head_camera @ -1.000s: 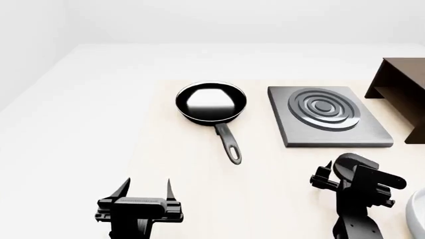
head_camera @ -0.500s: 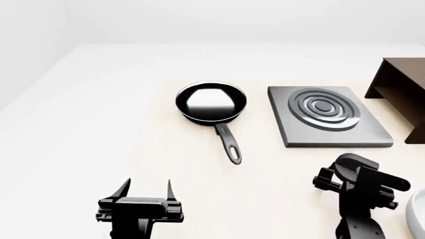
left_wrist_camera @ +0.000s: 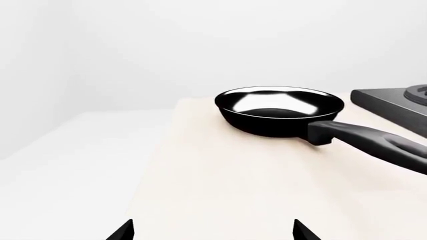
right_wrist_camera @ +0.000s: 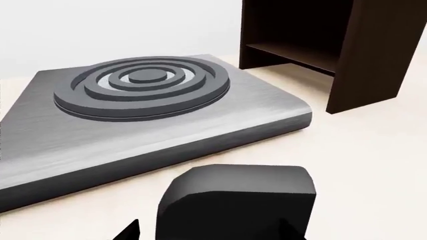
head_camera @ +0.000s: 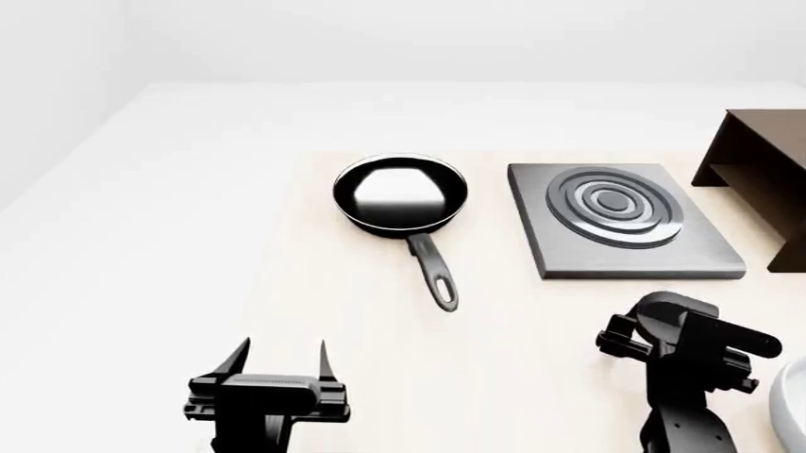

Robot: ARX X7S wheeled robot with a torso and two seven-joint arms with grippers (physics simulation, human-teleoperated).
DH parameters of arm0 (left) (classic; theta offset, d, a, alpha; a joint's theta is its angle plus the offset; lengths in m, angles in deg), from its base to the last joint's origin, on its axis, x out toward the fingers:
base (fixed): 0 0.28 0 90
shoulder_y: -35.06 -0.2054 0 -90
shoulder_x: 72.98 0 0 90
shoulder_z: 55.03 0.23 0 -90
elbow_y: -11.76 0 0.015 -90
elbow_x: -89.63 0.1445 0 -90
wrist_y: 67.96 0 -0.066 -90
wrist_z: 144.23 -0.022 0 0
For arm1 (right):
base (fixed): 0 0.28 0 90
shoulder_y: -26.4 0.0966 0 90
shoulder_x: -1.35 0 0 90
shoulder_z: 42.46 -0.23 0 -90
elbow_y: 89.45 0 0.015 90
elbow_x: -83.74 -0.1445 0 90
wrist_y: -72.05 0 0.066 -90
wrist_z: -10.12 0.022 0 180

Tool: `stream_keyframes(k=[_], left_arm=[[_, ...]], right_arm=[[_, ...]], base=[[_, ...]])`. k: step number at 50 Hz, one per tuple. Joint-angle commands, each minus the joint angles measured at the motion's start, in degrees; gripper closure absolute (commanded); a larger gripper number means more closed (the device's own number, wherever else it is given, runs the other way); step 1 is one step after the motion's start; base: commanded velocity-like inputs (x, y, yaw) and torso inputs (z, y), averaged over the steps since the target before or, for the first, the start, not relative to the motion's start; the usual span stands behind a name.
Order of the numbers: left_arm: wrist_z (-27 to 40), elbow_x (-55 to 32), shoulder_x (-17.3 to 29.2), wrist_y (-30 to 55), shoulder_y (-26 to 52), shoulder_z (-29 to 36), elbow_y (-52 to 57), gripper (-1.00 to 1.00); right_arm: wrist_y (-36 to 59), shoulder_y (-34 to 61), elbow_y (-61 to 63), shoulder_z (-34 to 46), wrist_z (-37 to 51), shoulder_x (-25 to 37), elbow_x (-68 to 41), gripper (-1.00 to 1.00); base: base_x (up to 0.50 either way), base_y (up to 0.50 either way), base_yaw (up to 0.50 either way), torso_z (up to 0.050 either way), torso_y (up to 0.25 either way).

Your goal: Turn on the stove.

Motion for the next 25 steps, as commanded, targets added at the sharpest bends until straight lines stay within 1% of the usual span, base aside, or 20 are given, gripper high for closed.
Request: stream_keyframes(k=[1,4,10,13,16,17,20,21,22,23,24,25], left_arm=[[0.3,0.2,0.1,-0.2,0.0,0.5,-0.1,-1.0],[0.4,0.3,0.0,-0.3,0.2,0.7,-0.5,-1.0],[0.5,0.5,-0.1,-0.6,0.6,0.9,-1.3,-1.0],[0.6,0.5,0.0,-0.4,0.4,1.0,-1.0,-1.0],[0.7,0.4,0.0,-0.3,0.4,1.1,-0.9,-1.0],[0.7,0.3,0.1,-0.3,0.4,1.1,-0.8,-1.0],[0.9,0.3,0.2,-0.2,0.2,1.1,-0.4,-1.0],[0.9,0.3,0.3,-0.2,0.2,1.1,-0.2,-1.0],[1.0,0.2,0.4,-0.1,-0.1,1.2,0.4,-1.0],[1.1,0.3,0.5,0.1,-0.3,1.2,0.8,-1.0],[1.1,0.3,0.6,0.1,-0.5,1.3,1.2,-1.0],[1.2,0.3,0.6,0.2,-0.5,1.4,1.3,-1.0]], right_arm=[[-0.5,1.8,-1.8,-0.1,-1.2,0.5,-0.6,-1.0],[-1.4,2.3,-3.1,-0.1,-1.5,0.5,-0.5,-1.0],[-5.9,6.0,-11.8,0.2,-2.6,0.3,0.6,-1.0],[-5.5,5.9,-11.3,0.1,-2.4,0.4,0.7,-1.0],[-3.5,3.8,-6.8,0.0,-1.7,0.4,0.3,-1.0],[-2.7,3.0,-5.0,0.0,-1.3,0.4,0.3,-1.0],[3.5,-3.4,9.2,0.4,2.8,1.0,0.3,-1.0],[5.4,-6.1,15.0,0.2,3.7,1.3,-0.3,-1.0],[9.2,-12.0,23.6,-0.1,6.0,1.9,-1.3,-1.0],[10.8,-14.0,31.6,-0.3,6.9,2.1,-1.8,-1.0],[12.3,-16.6,37.1,-0.4,8.0,2.4,-2.2,-1.0],[13.0,-18.1,40.2,-0.3,8.4,2.5,-2.5,-1.0]], base=[[0.0,0.0,0.0,0.0,0.0],[0.0,0.0,0.0,0.0,0.0],[0.01,0.0,0.0,0.0,0.0],[0.01,0.0,0.0,-0.003,0.0],[0.01,0.0,0.0,0.0,0.0],[0.02,0.0,0.0,0.0,0.0],[0.0,0.0,0.0,0.0,0.0],[0.0,0.0,0.0,0.0,0.0],[0.0,0.0,0.0,0.0,0.0],[0.0,0.0,0.0,0.0,0.0],[0.0,0.0,0.0,0.0,0.0],[0.0,0.0,0.0,0.0,0.0]])
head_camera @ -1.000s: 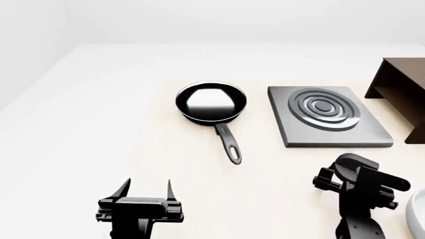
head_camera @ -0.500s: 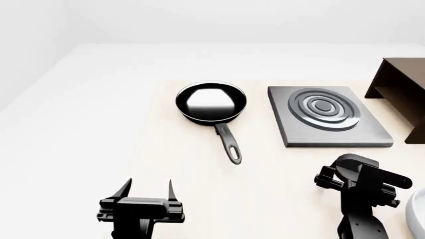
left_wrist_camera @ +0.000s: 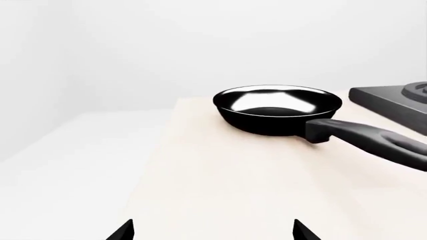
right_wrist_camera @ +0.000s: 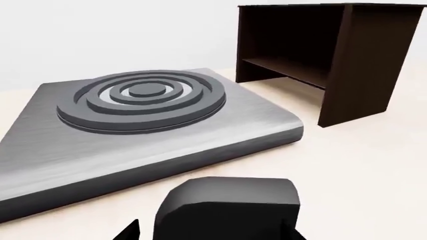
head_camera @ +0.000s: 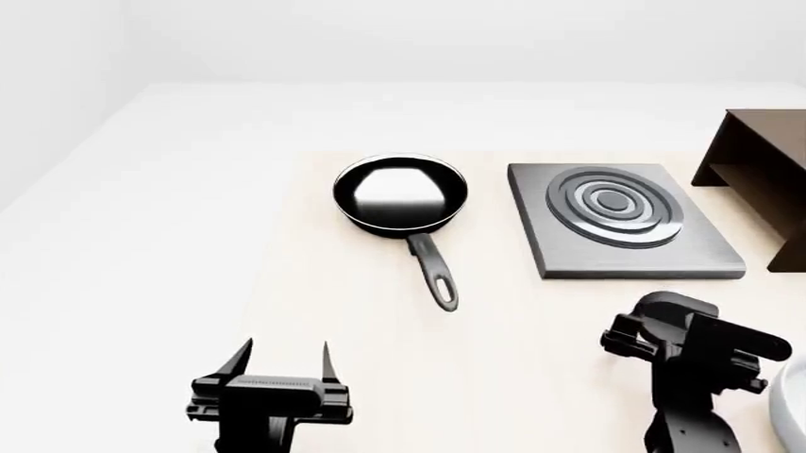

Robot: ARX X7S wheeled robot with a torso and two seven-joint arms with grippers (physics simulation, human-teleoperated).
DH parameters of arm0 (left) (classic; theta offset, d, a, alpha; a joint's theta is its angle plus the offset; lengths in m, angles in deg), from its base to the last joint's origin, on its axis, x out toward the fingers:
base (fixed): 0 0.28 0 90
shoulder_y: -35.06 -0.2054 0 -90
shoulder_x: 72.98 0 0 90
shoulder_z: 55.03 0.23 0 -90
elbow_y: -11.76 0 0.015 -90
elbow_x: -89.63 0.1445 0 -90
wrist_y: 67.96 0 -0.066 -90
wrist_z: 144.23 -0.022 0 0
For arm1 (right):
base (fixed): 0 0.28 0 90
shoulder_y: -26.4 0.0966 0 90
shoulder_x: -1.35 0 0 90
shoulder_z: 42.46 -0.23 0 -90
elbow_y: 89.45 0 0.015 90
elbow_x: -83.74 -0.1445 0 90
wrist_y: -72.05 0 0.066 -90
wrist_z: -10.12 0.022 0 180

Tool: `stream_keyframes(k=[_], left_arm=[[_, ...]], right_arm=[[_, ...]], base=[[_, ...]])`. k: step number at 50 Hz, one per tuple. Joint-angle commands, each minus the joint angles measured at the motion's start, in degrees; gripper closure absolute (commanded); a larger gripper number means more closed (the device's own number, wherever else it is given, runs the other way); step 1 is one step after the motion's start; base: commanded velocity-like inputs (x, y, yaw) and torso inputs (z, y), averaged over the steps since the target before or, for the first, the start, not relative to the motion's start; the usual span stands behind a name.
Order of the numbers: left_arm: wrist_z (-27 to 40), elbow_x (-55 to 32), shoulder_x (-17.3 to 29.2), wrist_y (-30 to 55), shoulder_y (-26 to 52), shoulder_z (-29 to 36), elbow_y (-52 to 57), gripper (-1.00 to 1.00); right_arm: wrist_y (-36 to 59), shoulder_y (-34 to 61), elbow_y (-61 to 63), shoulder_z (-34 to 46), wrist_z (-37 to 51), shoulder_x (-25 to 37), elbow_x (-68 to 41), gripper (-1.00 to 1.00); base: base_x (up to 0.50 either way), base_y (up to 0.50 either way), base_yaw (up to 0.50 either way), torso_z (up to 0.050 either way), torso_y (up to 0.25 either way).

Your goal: Turn on the stove.

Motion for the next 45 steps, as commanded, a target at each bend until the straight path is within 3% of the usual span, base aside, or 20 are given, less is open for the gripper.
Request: stream_keyframes(k=[1,6,13,25,45], left_arm=[[0.5,0.1,0.4,0.3,-0.7,0.5,1.6,-1.0],[0.8,0.1,0.8,0.5,-1.2,0.5,2.8,-1.0],[1.4,0.0,1.3,0.7,-1.9,0.4,4.5,-1.0],[2.3,0.4,2.3,1.0,-4.1,0.9,9.0,-1.0],[3.2,1.1,3.4,1.1,-5.8,1.5,12.9,-1.0]], right_arm=[[12.1,-16.6,37.2,0.6,7.6,2.1,-2.4,-1.0],[14.2,-25.0,54.8,2.4,11.9,1.9,0.1,-1.0],[14.7,-30.8,66.7,6.7,14.8,0.9,5.5,-1.0],[15.1,-35.2,75.1,14.6,15.1,0.2,12.8,-1.0],[14.5,-36.4,76.6,16.6,15.7,0.5,15.0,-1.0]], base=[[0.0,0.0,0.0,0.0,0.0],[0.0,0.0,0.0,0.0,0.0],[0.0,0.0,0.0,0.0,0.0],[0.0,0.0,0.0,0.0,0.0],[0.0,0.0,0.0,0.0,0.0]])
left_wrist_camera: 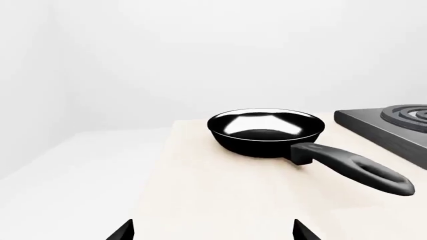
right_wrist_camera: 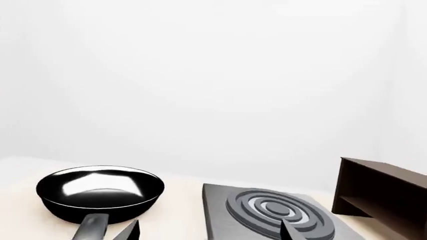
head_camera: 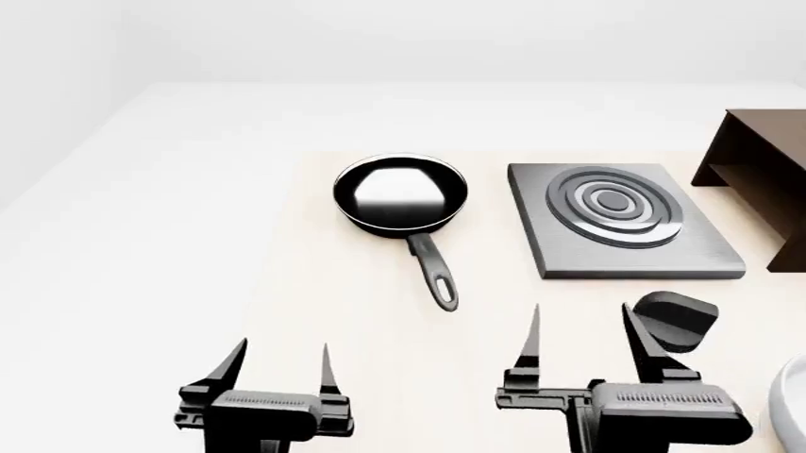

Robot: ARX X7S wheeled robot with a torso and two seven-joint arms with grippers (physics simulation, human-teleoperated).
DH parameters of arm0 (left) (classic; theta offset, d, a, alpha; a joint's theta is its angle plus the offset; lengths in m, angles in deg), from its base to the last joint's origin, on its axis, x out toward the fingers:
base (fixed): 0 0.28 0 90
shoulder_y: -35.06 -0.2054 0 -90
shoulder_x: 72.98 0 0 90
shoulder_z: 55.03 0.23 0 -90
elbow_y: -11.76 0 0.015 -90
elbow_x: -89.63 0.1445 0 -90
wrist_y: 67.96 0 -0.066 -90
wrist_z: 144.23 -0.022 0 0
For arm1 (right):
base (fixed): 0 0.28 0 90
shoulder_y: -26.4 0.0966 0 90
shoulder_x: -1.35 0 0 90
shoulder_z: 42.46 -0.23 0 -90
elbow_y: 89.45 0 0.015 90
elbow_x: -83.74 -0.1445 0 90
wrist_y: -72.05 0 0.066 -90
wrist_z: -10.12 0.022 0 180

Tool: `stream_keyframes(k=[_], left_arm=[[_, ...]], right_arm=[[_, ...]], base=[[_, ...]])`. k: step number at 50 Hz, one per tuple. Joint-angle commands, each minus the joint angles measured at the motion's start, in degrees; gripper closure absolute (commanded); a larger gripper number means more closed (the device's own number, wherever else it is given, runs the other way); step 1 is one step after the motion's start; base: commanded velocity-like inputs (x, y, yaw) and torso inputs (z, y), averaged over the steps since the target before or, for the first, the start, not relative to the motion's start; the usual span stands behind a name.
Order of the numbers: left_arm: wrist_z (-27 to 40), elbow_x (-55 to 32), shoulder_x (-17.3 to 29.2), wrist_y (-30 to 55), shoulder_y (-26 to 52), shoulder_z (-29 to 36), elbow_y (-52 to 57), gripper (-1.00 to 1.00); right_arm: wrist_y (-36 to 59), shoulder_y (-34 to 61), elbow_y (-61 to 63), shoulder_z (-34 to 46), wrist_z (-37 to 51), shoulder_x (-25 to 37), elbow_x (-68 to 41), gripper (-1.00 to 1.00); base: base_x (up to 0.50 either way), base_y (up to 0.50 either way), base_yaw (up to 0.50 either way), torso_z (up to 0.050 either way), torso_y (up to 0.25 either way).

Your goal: Turn on the stove.

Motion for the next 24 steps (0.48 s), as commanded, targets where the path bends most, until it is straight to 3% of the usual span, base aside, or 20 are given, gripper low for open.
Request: stream_keyframes(k=[1,24], left_arm=[[0.4,0.1,0.5,0.1,-0.7,0.3,1.8,-1.0],[0.7,-0.2,0.9,0.0,-0.7,0.5,2.1,-1.0]], right_arm=[[-0.1,-0.9,1.6,1.4,0.3,0.1,1.1,-1.0],[-0.3,-0.4,0.9,1.7,0.5,0.3,0.9,-1.0]], base=[[0.0,0.0,0.0,0.0,0.0],[0.0,0.0,0.0,0.0,0.0]])
